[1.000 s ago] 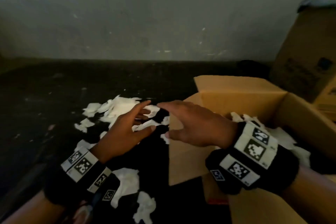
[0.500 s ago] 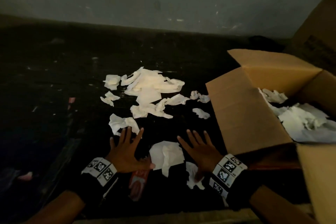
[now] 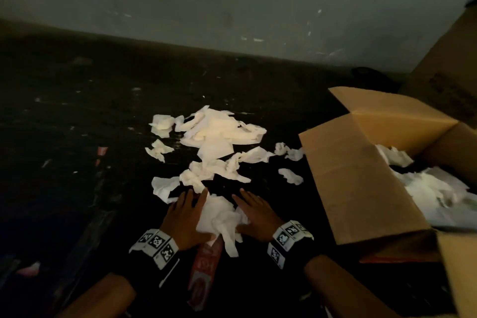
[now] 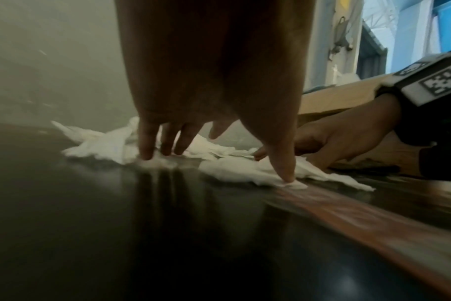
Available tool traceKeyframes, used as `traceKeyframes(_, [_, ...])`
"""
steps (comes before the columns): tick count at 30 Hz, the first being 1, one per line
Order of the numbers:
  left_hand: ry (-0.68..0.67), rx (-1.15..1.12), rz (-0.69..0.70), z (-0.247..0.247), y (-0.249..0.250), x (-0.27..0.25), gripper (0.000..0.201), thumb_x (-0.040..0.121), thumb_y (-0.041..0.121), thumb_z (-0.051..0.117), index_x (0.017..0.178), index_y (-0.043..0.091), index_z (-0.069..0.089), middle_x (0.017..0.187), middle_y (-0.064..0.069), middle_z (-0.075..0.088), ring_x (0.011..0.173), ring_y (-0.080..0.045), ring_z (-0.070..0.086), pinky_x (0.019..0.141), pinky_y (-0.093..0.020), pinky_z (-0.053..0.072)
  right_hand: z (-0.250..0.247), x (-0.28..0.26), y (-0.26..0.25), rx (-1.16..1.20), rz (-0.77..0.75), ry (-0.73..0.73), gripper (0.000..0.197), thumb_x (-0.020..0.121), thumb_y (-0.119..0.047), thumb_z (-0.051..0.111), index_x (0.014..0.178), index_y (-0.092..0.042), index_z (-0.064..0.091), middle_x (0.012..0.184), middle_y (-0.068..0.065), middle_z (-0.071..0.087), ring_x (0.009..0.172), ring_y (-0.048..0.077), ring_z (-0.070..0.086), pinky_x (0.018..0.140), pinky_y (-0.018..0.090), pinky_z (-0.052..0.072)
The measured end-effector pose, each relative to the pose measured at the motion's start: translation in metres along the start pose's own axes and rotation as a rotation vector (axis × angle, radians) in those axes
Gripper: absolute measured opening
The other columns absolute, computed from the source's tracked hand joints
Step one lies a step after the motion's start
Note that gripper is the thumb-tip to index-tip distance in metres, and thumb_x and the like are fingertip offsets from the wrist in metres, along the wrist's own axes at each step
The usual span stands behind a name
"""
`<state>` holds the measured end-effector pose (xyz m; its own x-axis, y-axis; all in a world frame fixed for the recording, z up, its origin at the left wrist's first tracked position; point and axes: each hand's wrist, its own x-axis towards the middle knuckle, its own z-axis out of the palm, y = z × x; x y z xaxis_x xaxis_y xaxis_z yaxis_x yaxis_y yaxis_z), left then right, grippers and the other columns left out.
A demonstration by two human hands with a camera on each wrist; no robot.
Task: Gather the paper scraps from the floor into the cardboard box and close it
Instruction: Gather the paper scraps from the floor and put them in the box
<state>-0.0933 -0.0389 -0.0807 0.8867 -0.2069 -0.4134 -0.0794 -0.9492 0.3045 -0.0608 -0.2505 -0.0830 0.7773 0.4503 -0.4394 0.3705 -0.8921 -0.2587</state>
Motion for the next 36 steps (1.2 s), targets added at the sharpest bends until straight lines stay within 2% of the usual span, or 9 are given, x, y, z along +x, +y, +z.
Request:
traceKeyframes(5, [0.058,-0.038,0.006,-0.027,-0.028,0.011,0.118,0.068,0.068,0.063,0.143,0.029,-0.019,0.157,-0.013,-0.004,0.144,-0.028,-0.007,0.117,-0.045,0.009,-0.016,0.043,-0.028,-0.045,-0.037,0.152,0.083,0.089,-0.040,0.057,0.151,-0.018,0.007,0.159,0.013,0.006,0.146,0.029,0.008,0.118,0.043,0.008])
traceKeyframes(10, [0.045,-0.022,-0.089,-0.042,-0.045,0.025,0.145,0.019,0.102,0.016,0.141,0.034,-0.024,0.156,-0.012,-0.017,0.142,-0.029,-0.017,0.116,-0.052,-0.001,-0.047,0.074,-0.033,0.024,-0.083,0.078,0.089,0.081,-0.041,0.066,0.150,-0.021,0.013,0.159,0.014,0.006,0.147,0.029,0.006,0.119,0.042,0.008])
traceKeyframes(13, [0.012,-0.081,-0.146,-0.043,-0.050,0.032,0.141,0.025,0.100,0.030,0.137,0.038,-0.030,0.152,-0.010,-0.028,0.139,-0.030,-0.026,0.112,-0.062,-0.004,-0.084,0.101,-0.028,0.403,-0.136,0.193,0.063,0.076,-0.018,0.071,0.135,-0.021,0.047,0.145,0.009,0.041,0.135,0.028,0.038,0.111,0.037,0.035])
traceKeyframes(15, [-0.009,-0.091,-0.155,-0.040,-0.051,0.036,0.138,0.034,0.096,0.043,0.134,0.041,-0.033,0.150,-0.009,-0.034,0.137,-0.031,-0.031,0.108,-0.067,-0.007,-0.111,0.125,-0.025,0.489,-0.119,0.360,0.058,0.075,-0.015,0.070,0.129,-0.023,0.050,0.137,0.007,0.048,0.128,0.026,0.046,0.104,0.039,0.043])
traceKeyframes(18, [-0.032,-0.059,-0.157,-0.033,-0.053,0.042,0.137,0.031,0.096,0.040,0.129,0.042,-0.040,0.147,-0.010,-0.038,0.135,-0.033,-0.033,0.106,-0.070,-0.007,-0.147,0.171,-0.015,0.323,-0.102,0.394,0.082,0.075,-0.032,0.074,0.144,-0.029,0.030,0.154,0.009,0.026,0.140,0.029,0.026,0.114,0.045,0.030])
traceKeyframes(21, [-0.005,-0.035,-0.163,-0.025,-0.057,0.046,0.135,0.022,0.101,0.023,0.123,0.043,-0.045,0.149,-0.012,-0.035,0.136,-0.034,-0.031,0.105,-0.072,-0.004,-0.172,0.212,-0.007,0.120,-0.053,0.228,0.107,0.065,-0.060,0.073,0.146,-0.043,0.007,0.160,0.004,-0.007,0.146,0.033,0.000,0.116,0.058,0.012])
traceKeyframes(23, [0.006,-0.056,-0.178,-0.022,-0.062,0.050,0.134,0.029,0.099,0.031,0.124,0.043,-0.045,0.147,-0.010,-0.038,0.136,-0.033,-0.031,0.106,-0.072,-0.004,-0.181,0.237,-0.008,0.007,-0.041,0.123,0.116,0.057,-0.070,0.071,0.144,-0.048,-0.001,0.159,0.002,-0.017,0.146,0.033,-0.009,0.112,0.064,0.007])
traceKeyframes(29, [0.084,-0.089,-0.204,-0.028,-0.067,0.059,0.139,0.036,0.092,0.049,0.131,0.041,-0.038,0.145,-0.007,-0.042,0.135,-0.032,-0.033,0.105,-0.069,-0.004,-0.162,0.266,0.000,-0.106,-0.036,-0.154,0.126,0.043,-0.084,0.065,0.145,-0.048,0.000,0.160,-0.001,-0.009,0.147,0.032,0.000,0.117,0.054,0.011])
traceKeyframes(36, [0.156,-0.156,-0.174,-0.050,-0.067,0.078,0.140,0.033,0.092,0.049,0.131,0.041,-0.037,0.146,-0.007,-0.041,0.138,-0.034,-0.027,0.104,-0.072,0.005,-0.108,0.200,-0.017,-0.080,-0.194,-0.223,0.116,0.060,-0.064,0.075,0.146,-0.046,0.000,0.160,-0.002,-0.014,0.146,0.030,-0.012,0.116,0.059,0.001])
